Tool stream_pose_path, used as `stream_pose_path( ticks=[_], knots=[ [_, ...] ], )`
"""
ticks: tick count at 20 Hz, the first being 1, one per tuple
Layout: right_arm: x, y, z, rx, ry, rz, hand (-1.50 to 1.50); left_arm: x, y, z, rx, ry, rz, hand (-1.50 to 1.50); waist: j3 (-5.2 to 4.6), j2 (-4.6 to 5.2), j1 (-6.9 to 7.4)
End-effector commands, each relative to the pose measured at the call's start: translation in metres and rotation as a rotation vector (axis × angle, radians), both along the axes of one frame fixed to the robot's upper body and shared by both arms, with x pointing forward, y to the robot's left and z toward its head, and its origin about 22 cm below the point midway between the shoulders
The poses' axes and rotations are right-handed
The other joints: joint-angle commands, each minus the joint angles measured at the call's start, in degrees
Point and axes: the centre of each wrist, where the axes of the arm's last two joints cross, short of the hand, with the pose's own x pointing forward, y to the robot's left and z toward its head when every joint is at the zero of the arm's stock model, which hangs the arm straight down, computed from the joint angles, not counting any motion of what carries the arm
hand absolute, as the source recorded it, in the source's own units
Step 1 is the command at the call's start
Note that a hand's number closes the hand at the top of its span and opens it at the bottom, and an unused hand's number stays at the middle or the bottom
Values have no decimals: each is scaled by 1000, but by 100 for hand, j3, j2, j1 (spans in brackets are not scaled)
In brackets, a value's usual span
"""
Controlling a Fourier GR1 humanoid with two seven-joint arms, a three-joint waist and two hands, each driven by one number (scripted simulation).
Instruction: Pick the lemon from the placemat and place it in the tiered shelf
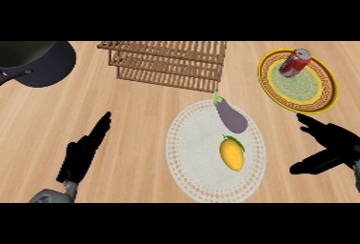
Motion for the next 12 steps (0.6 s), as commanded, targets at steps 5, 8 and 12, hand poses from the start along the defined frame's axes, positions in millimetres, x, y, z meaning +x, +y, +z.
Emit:
stream_pose_path(
  ticks=[5, 8, 12],
  knots=[
    [45, 106, 48, 41, -11, 196, -150, 6, 2, 1, -1, 41, 23, 0, -47, -61, -8],
    [53, 119, 24, 18, 67, 215, -150, -9, -4, -12, 5, 24, 26, 0, -45, -56, -9],
    [49, 139, 37, -8, 111, 221, -150, -11, 7, -6, -10, 31, 43, 0, -45, -65, -29]
  ],
)
